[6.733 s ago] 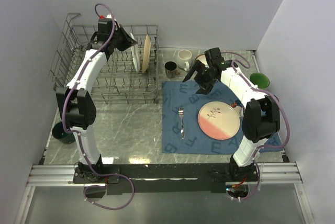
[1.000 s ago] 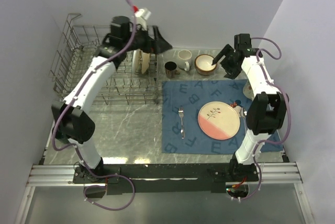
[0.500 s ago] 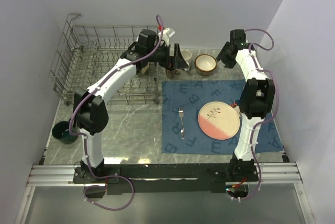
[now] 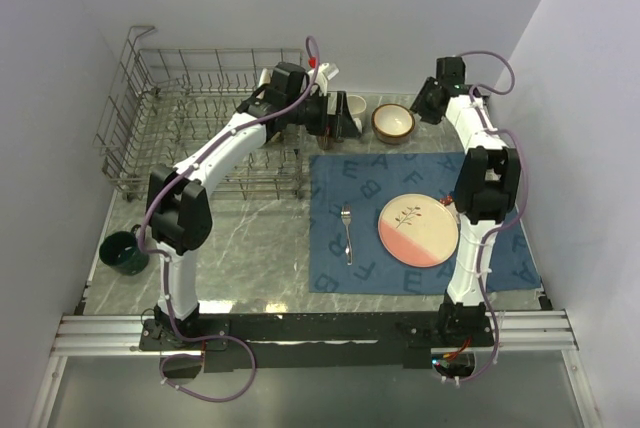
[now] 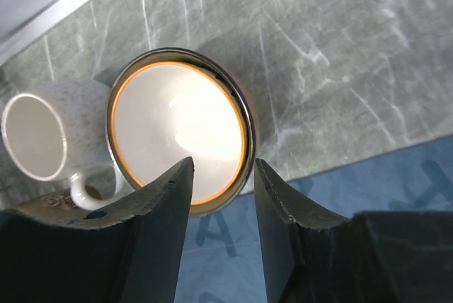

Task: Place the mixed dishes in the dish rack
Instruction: Grab a bowl with the left arm

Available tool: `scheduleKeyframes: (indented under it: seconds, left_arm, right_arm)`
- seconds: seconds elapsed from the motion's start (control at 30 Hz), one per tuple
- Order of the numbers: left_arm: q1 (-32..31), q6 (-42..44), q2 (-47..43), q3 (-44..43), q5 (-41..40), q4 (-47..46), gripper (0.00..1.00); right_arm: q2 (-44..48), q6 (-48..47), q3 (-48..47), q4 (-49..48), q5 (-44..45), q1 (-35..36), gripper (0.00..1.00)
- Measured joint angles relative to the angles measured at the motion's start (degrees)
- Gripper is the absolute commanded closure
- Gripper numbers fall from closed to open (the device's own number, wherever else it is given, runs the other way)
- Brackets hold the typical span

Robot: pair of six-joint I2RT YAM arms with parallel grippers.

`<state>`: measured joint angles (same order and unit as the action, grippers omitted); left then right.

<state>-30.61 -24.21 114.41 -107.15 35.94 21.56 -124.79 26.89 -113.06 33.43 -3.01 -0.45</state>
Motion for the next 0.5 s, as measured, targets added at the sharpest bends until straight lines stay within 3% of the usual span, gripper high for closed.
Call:
scheduleKeyframes:
  seconds: [0.5]
  left_arm:
    - [0.0,1.1,0.1,0.0,-1.3,2.0,0.01]
  right_arm:
    - [-4.9,-0.8,0.0,-2.2,1.3,2.5,0.59]
